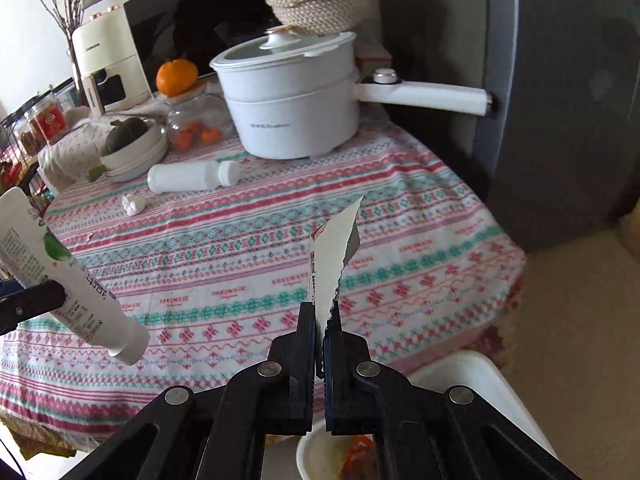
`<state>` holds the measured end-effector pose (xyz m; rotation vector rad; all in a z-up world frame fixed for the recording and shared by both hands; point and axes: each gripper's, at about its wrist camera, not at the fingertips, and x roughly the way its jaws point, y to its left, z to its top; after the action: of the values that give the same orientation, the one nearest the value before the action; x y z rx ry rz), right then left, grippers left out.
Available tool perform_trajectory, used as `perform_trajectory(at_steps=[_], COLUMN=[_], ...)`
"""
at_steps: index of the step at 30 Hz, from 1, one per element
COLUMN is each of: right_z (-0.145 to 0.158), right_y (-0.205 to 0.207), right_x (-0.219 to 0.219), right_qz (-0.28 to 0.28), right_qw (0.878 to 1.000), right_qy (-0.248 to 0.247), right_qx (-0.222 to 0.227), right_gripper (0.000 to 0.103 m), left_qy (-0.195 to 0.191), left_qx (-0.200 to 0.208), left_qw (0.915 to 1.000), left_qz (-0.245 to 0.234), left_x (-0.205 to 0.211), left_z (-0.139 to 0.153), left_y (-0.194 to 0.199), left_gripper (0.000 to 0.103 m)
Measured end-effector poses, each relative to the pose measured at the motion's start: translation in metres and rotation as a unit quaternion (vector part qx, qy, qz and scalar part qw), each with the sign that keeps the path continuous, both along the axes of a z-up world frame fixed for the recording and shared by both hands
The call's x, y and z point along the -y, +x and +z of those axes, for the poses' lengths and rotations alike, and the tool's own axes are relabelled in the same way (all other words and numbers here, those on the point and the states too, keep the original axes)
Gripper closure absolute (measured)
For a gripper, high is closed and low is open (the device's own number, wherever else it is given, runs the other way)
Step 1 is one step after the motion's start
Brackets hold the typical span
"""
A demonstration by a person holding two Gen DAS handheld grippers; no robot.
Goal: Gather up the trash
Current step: 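Carry bottle and foil packet over the white bin and open both grippers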
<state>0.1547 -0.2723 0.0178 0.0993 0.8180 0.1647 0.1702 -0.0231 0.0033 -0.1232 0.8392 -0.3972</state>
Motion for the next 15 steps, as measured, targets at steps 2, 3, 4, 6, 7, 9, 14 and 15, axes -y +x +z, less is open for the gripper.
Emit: perform_trajectory(at_steps=[2, 3, 4, 6, 7, 9, 14, 15], right_z=[-0.004, -0.006, -0.009, -0.014, -0.016, -0.019, -0.033, -0.037], right_y=[-0.010, -0.014, -0.018, -0.025, -0.029, -0.035, -0.047, -0.049], right_x=[0.013, 0.020, 0.025, 0.036, 0.041, 0.050, 0.076, 0.081], right_qz=[-0.017, -0.026, -0.036, -0.050, -0.054, -0.061, -0.089, -0.096], right_qw=[1.000, 1.000, 0.999, 0.999, 0.998, 0.998, 0.995, 0.994], right_qy=[-0.005, -0.011, -0.016, -0.011, -0.004, 0.000, 0.017, 0.023], right_qx=[0.000, 0.000, -0.003, -0.012, -0.017, -0.019, -0.046, -0.053], right_gripper=[0.103, 0.103, 0.103, 0.103, 0.103, 0.103, 0.103, 0.103], left_qy=[0.003, 0.005, 0.007, 0.013, 0.017, 0.021, 0.028, 0.029], left_qx=[0.001, 0.001, 0.001, 0.000, -0.001, -0.004, -0.009, -0.010], left_qw=[0.9998, 0.9996, 0.9993, 0.9983, 0.9976, 0.9960, 0.9908, 0.9896], left_qz=[-0.019, -0.028, -0.038, -0.057, -0.067, -0.086, -0.132, -0.141], left_x=[0.018, 0.028, 0.038, 0.057, 0.067, 0.086, 0.126, 0.133], left_z=[-0.001, -0.001, -0.002, -0.005, -0.007, -0.011, -0.028, -0.032], left_y=[-0.004, -0.006, -0.007, -0.012, -0.013, -0.017, -0.024, -0.025], left_gripper=[0.051, 0.051, 0.051, 0.051, 0.051, 0.051, 0.051, 0.051])
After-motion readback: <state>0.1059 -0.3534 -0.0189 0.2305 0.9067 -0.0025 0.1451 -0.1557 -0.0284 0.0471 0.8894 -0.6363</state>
